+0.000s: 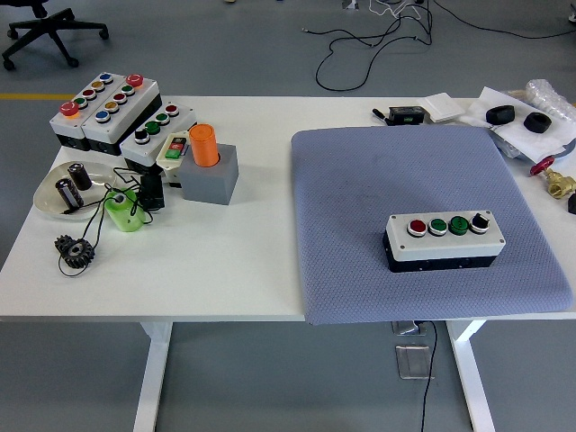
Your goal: Pick up the button,place it on the desk,press the button,press the button
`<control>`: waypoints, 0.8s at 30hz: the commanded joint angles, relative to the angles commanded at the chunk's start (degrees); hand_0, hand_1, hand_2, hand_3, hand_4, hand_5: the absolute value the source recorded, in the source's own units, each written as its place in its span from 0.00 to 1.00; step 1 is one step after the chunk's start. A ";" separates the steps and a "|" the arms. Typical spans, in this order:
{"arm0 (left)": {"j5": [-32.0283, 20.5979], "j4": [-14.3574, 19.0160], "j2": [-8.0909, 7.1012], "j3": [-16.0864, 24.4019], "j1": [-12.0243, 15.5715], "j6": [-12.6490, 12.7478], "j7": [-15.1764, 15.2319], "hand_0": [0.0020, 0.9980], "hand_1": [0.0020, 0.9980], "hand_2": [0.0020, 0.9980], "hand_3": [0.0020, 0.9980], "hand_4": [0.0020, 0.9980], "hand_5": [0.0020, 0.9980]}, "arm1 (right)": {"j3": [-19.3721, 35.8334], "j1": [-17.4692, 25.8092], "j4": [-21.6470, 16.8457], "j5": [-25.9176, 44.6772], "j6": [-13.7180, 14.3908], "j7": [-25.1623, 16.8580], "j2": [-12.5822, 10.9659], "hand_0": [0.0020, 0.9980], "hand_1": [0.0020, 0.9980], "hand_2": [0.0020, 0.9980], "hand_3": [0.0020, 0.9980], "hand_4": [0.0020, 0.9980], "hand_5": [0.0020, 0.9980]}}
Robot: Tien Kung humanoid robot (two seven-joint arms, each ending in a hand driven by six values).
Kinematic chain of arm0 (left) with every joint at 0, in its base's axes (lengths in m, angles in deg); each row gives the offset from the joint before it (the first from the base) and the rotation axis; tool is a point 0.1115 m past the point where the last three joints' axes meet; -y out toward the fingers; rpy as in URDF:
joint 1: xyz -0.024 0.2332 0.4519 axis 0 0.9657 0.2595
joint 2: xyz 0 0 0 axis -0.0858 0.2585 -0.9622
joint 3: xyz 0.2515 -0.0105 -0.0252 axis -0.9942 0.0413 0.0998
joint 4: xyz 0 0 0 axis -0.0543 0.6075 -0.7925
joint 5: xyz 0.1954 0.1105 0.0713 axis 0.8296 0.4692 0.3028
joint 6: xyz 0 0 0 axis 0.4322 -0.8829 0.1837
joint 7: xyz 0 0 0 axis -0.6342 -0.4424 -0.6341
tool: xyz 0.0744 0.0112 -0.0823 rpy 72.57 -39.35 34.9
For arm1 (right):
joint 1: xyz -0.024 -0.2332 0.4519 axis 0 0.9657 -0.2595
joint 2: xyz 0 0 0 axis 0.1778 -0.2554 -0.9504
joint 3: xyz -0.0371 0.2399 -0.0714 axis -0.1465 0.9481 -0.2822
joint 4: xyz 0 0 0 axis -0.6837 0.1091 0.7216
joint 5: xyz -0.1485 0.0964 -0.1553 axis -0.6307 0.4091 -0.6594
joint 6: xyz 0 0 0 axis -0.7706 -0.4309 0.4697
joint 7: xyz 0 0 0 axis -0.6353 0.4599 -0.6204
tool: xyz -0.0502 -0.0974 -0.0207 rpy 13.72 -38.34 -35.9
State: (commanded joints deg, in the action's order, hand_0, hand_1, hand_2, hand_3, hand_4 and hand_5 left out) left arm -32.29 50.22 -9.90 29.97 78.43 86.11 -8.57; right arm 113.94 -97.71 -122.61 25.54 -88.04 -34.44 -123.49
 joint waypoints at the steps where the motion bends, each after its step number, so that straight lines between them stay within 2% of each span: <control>1: 0.05 0.00 -0.01 0.00 -0.01 -0.01 -0.01 0.60 0.54 0.51 0.48 0.27 1.00 | 0.01 -0.02 0.00 -0.05 -0.08 0.04 0.03 0.90 0.87 0.91 0.88 0.75 0.70; 3: 0.03 0.02 -0.01 -0.02 -0.01 -0.01 0.01 0.60 0.54 0.51 0.48 0.27 1.00 | -0.07 -0.10 -0.02 -0.15 -0.28 0.22 0.08 0.90 0.87 0.91 0.88 0.75 0.70; 4: 0.04 0.02 -0.01 -0.02 -0.01 0.00 0.03 0.60 0.54 0.51 0.48 0.26 1.00 | -0.16 -0.13 -0.04 -0.05 -0.55 0.47 0.08 0.85 0.83 0.89 0.88 0.75 0.73; 9: 0.15 0.04 0.03 0.06 0.03 0.01 0.10 0.60 0.54 0.51 0.48 0.26 1.00 | -0.61 -0.06 -0.02 0.33 -2.00 1.70 -0.06 0.85 0.83 0.89 0.88 0.75 0.73; 10: 0.15 0.04 0.06 0.08 -0.01 0.03 0.12 0.60 0.54 0.51 0.48 0.26 1.00 | -0.76 -0.09 -0.01 0.42 -2.03 1.69 -0.07 0.81 0.80 0.86 0.86 0.75 0.71; 24: 0.36 0.09 0.18 0.44 0.03 -0.08 0.22 0.60 0.55 0.52 0.48 0.26 1.00 | -0.79 0.12 0.16 1.32 -1.57 1.40 -0.11 0.79 0.78 0.84 0.85 0.74 0.69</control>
State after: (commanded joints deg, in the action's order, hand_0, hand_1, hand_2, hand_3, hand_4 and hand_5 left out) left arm -31.92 50.31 -9.72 30.42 78.46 86.03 -8.35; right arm 113.14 -97.59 -122.45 26.86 -89.61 -33.04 -123.60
